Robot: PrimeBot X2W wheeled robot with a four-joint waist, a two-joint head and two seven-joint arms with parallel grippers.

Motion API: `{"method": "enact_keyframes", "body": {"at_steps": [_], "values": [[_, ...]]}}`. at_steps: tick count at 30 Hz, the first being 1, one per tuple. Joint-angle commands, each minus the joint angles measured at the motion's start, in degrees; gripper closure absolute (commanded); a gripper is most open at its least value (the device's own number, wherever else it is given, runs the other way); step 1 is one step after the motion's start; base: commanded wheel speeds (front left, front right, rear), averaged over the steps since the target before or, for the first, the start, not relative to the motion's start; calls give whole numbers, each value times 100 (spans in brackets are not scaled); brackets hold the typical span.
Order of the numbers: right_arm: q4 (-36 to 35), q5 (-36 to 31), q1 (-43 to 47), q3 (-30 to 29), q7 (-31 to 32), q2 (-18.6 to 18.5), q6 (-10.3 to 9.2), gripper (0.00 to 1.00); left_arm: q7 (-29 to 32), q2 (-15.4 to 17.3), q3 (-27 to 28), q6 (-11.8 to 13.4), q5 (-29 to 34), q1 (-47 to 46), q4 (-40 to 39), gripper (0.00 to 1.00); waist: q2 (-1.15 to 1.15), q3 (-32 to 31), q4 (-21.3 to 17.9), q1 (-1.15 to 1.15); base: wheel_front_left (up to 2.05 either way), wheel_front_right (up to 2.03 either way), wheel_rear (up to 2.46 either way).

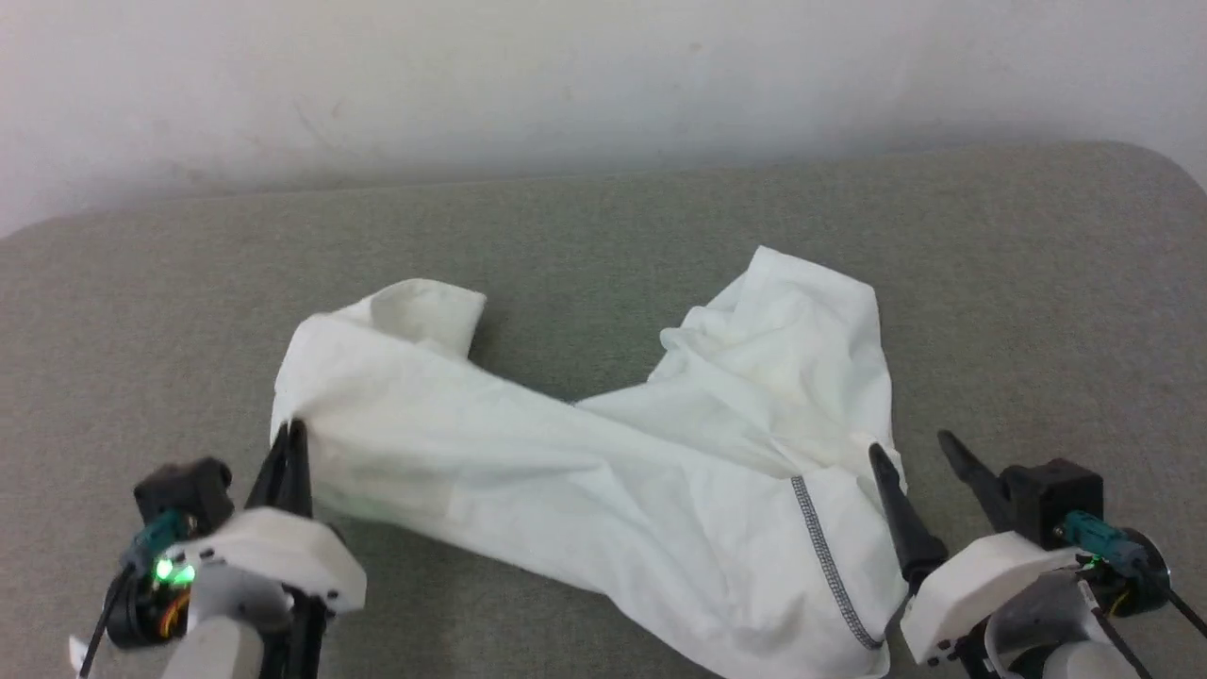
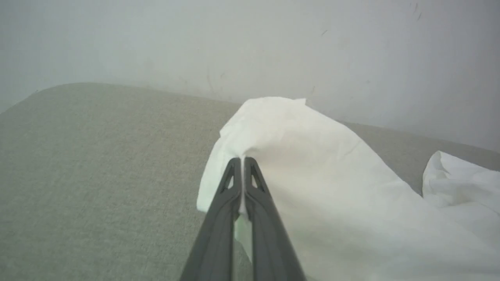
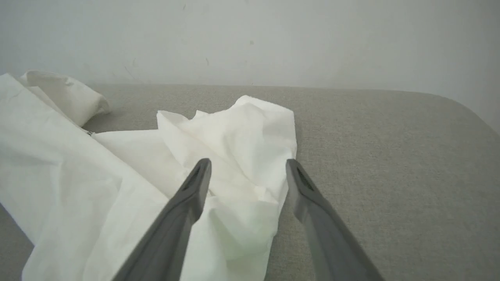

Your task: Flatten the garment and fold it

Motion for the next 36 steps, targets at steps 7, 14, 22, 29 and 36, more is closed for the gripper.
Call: {"method": "enact_keyframes", "body": {"at_steps": [7, 14, 22, 29, 36], "values": [[282, -12, 112, -50, 424, -35, -5, 0, 747, -131, -207, 293, -168, 1286, -434, 100, 0, -213, 653, 1, 0, 0, 0], [133, 77, -381, 421, 1157, -570, -5, 0, -385, -308, -376, 111, 151, 1105, -985, 0, 0, -395, 1092, 1, 0, 0, 0], [1001, 220, -1302, 1243, 2384, -1299, -5, 0, -790, -455, -687, -145, 610, 978, -1244, 0, 0, -307, 1602, 1, 0, 0, 0], [2199, 235, -1854, 1501, 2659, -1551, -5, 0, -818, -711, -832, -243, 737, 890, -1080, 0, 0, -2, 2070, 1, 0, 0, 0], [2841, 57, -2293, 1212, 2394, -1966, -5, 100, -822, -863, -683, -392, 822, 817, -951, 0, 0, 85, 2335, 1, 0, 0, 0]]}}
